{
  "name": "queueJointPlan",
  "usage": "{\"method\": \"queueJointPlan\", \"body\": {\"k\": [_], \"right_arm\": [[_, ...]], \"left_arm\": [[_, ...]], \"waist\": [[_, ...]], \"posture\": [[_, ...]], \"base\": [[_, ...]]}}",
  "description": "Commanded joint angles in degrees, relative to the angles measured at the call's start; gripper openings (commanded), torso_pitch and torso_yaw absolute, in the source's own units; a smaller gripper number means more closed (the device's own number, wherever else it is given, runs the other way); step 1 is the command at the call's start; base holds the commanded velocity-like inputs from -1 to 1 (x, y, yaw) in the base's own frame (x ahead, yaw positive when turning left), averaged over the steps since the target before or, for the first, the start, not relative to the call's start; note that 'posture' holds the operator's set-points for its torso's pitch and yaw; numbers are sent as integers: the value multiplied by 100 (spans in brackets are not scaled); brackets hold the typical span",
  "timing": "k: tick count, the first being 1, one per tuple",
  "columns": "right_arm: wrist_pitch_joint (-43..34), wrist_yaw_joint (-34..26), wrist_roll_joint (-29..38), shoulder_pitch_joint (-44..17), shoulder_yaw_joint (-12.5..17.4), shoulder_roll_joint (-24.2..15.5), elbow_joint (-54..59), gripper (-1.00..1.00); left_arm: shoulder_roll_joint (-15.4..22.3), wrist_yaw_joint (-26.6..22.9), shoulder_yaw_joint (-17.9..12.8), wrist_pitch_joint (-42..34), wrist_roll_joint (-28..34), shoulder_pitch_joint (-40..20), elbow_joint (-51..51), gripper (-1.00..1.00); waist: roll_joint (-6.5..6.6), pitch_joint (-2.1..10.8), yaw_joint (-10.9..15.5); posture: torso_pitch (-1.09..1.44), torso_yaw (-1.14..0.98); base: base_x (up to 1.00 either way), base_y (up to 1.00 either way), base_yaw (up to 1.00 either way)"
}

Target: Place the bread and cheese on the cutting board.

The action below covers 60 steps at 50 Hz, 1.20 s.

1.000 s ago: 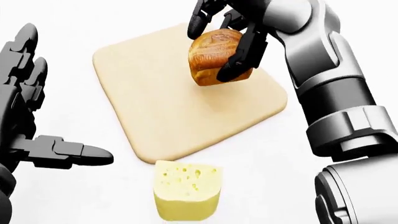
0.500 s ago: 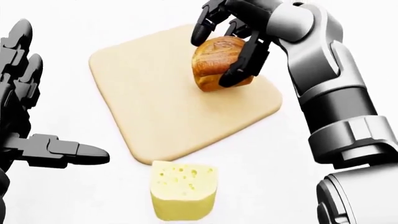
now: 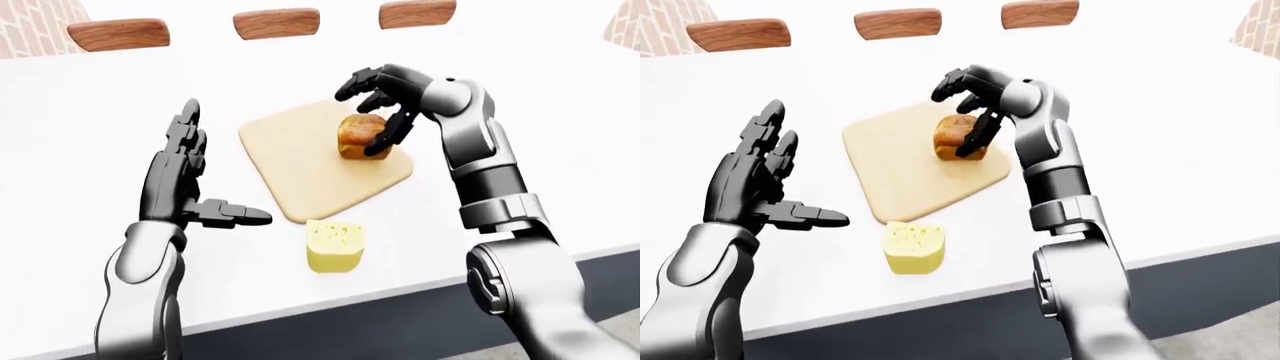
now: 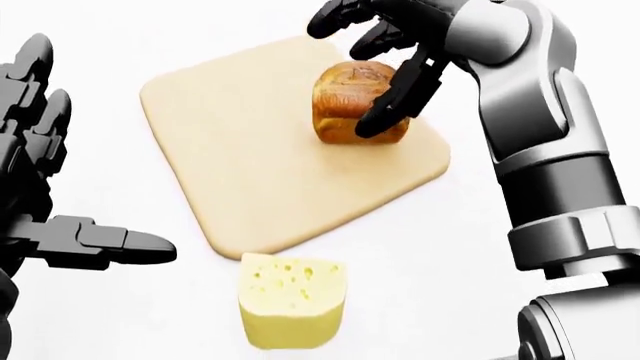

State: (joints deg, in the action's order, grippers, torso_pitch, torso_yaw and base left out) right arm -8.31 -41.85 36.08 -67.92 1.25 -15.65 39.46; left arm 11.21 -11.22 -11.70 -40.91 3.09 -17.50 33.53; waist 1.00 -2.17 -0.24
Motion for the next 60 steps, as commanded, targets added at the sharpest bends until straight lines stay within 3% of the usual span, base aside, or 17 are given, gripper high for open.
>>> {"method": "queueJointPlan", "body": {"k": [1,4,9,12,19,27,35,42,49,60], "right_arm": [[-6,-6,-46,-180,55,-47,-351,65],[-152,-111,-47,-168,75,-65,-569,81],[-674,-484,-65,-250,158,-227,-1510,76],[-1428,-1120,-17,-195,191,-315,-2802,69],[-3136,-2602,318,47,171,-321,-5399,73],[-4649,-3813,975,470,-194,-62,-7201,69],[-5294,-4965,2355,838,-611,421,-8353,77],[-5420,-5064,2809,1348,-1088,770,-8807,79],[-4753,-5065,3237,2200,-1305,1607,-9041,80],[-4059,-5065,3443,2654,-1196,2274,-9000,76]], "left_arm": [[64,37,-70,175,-34,-133,204,100],[64,60,-91,210,-79,-107,201,100],[59,93,-89,338,-140,-63,118,100],[46,101,-86,439,-163,-4,39,100],[92,82,-130,340,-197,15,139,100],[127,71,-179,252,-215,4,218,100],[148,84,-156,234,-197,-61,166,100],[170,65,-228,212,-209,6,246,100],[206,29,-314,185,-205,91,330,100],[204,22,-355,171,-219,153,403,100]], "waist": [[6,160,4],[2,162,3],[-6,162,11],[-10,143,27],[-51,108,17],[-17,49,8],[64,32,-4],[105,67,-41],[156,82,-60],[200,110,-77]], "posture": [[0,0],[0,0],[0,0],[0,0],[0,0],[0,0],[0,0],[0,0],[0,0],[0,0]], "base": [[0,0,0],[0,0,0],[0,0,0],[0,0,0],[0,0,0],[0,0,0],[0,0,0],[0,0,0],[0,0,0],[0,0,0]]}}
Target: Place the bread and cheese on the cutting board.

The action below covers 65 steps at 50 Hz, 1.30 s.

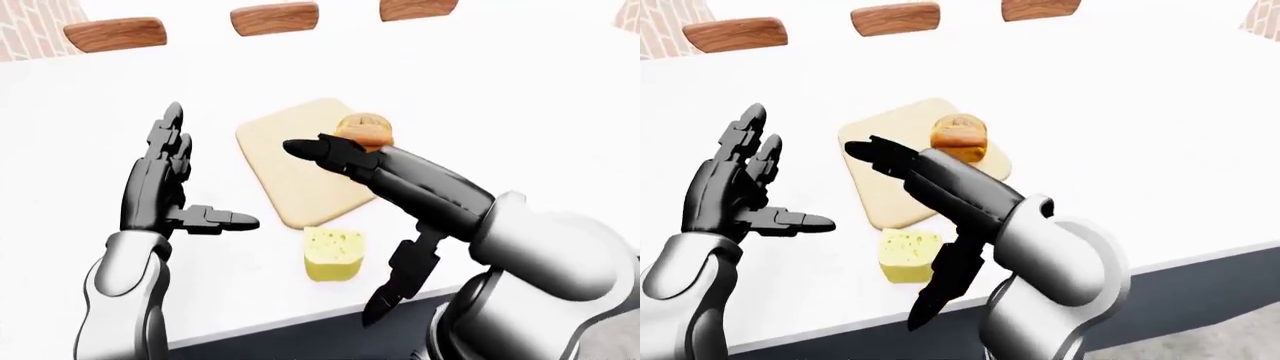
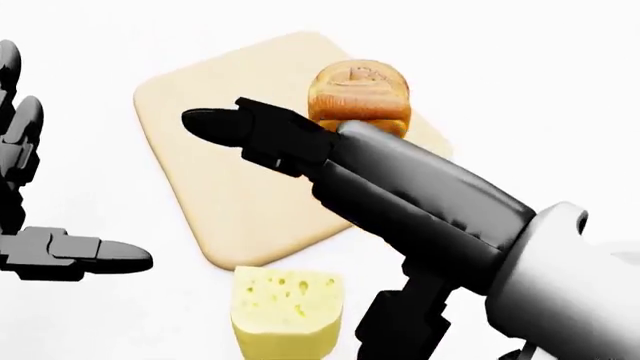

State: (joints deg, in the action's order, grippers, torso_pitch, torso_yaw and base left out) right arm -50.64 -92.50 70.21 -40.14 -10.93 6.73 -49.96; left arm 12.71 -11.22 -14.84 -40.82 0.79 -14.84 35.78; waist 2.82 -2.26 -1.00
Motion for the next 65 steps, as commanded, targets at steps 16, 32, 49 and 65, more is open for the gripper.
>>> {"method": "queueJointPlan", "body": {"k": [16,32,49,65], "right_arm": [[700,1028,-914,809,18,33,231,60],[958,1530,-1263,1520,-294,14,299,41],[1061,1613,-1296,1638,-363,28,317,18],[1004,1432,-1133,1458,-344,105,298,-17]], "left_arm": [[-11,-17,-27,320,81,20,98,100],[-58,-53,-93,348,73,199,218,100],[-48,-80,-117,315,80,203,253,100],[-64,-73,-103,350,91,211,224,100]], "waist": [[25,167,4],[-17,204,22],[-22,213,32],[-25,213,30]], "posture": [[0,0],[0,0],[0,0],[0,0]], "base": [[0,0,0],[0,0,0],[0,0,0],[0,0,0]]}}
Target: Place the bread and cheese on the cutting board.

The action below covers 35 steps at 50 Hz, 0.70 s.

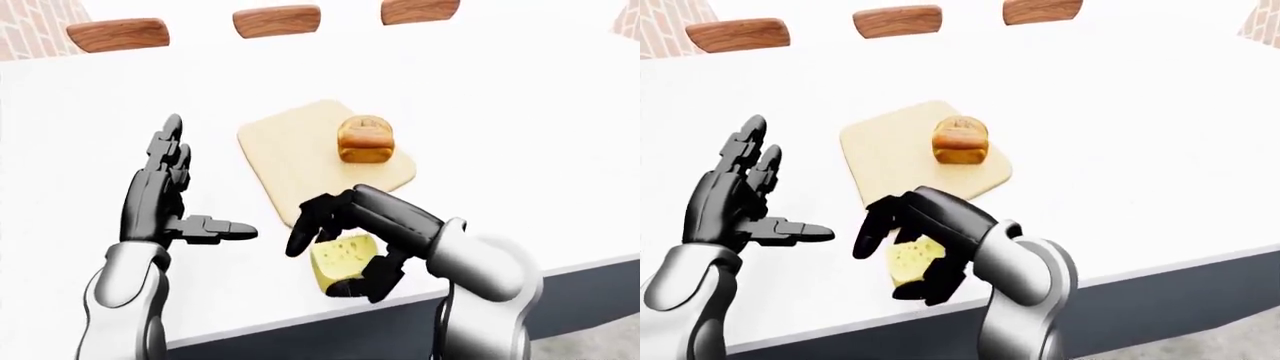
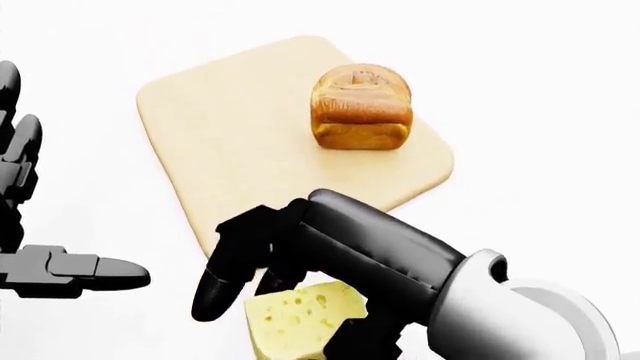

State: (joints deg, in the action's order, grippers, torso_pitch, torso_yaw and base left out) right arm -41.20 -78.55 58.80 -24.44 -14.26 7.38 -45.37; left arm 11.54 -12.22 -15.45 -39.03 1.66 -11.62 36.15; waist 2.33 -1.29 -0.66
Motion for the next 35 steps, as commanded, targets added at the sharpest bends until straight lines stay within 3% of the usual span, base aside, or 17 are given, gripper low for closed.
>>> {"method": "queueJointPlan", "body": {"k": [1,13,22,29,35], "right_arm": [[76,29,8,-106,1,30,-163,-21],[33,-163,183,-401,41,126,-164,-36],[-289,-457,241,-1633,437,71,271,-38],[-322,167,-563,-2421,736,-206,1144,-38],[204,1365,-1725,-2985,1041,-551,2563,-39]], "left_arm": [[49,24,-40,175,4,-97,193,100],[47,11,-59,152,-4,-85,239,100],[46,13,-45,151,5,-89,239,100],[45,13,-42,129,1,-116,232,100],[74,2,-50,58,-19,-161,268,100]], "waist": [[26,112,-4],[42,96,-9],[67,76,-21],[71,69,-30],[64,67,-32]], "posture": [[0,0],[0,0],[0,0],[0,0],[0,0]], "base": [[0,0,0],[0,0,0],[0,0,0],[0,0,0],[0,0,0]]}}
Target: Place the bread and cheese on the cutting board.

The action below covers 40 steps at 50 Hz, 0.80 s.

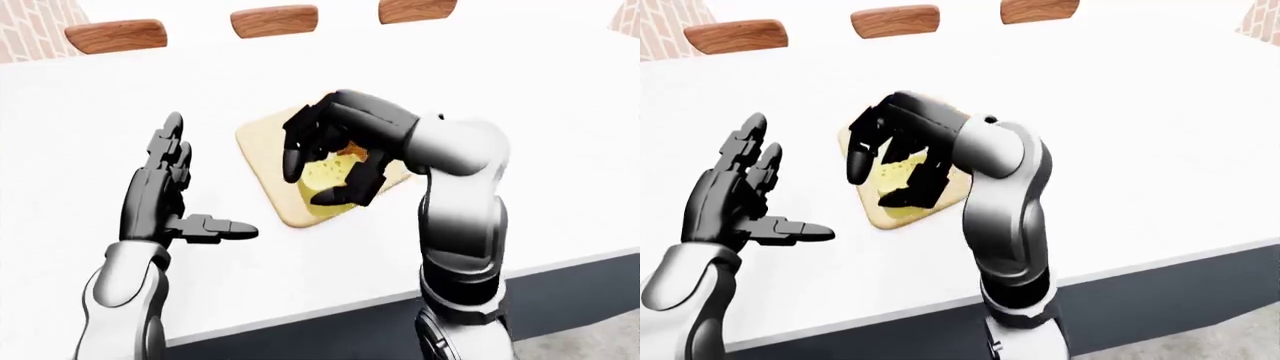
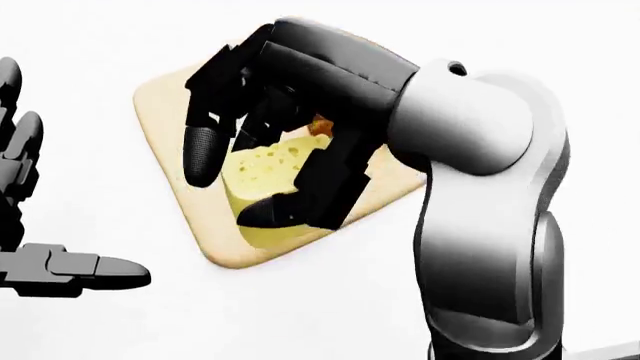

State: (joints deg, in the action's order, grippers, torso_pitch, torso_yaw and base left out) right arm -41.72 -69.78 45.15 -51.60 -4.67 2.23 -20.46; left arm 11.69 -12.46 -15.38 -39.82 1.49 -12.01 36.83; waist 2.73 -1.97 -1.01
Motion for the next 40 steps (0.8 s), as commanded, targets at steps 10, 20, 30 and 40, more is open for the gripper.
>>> {"method": "queueJointPlan", "body": {"k": [10,20,30,40], "right_arm": [[1060,1543,-1328,-1117,125,-353,1969,-40],[2038,2064,-1591,-1526,157,-433,3627,-40],[2352,2196,-1563,-1338,133,-371,3981,-40],[2384,2197,-1569,-1161,103,-313,3948,-31]], "left_arm": [[65,11,-61,111,-7,-98,248,100],[54,-9,-90,147,9,-29,258,100],[31,-32,-128,167,22,58,317,100],[19,-43,-130,216,57,90,292,100]], "waist": [[2,137,-2],[-27,138,17],[-44,141,35],[-41,139,46]], "posture": [[0,0],[0,0],[0,0],[0,0]], "base": [[0,0,0],[0,0,0],[0,0,0],[0,0,0]]}}
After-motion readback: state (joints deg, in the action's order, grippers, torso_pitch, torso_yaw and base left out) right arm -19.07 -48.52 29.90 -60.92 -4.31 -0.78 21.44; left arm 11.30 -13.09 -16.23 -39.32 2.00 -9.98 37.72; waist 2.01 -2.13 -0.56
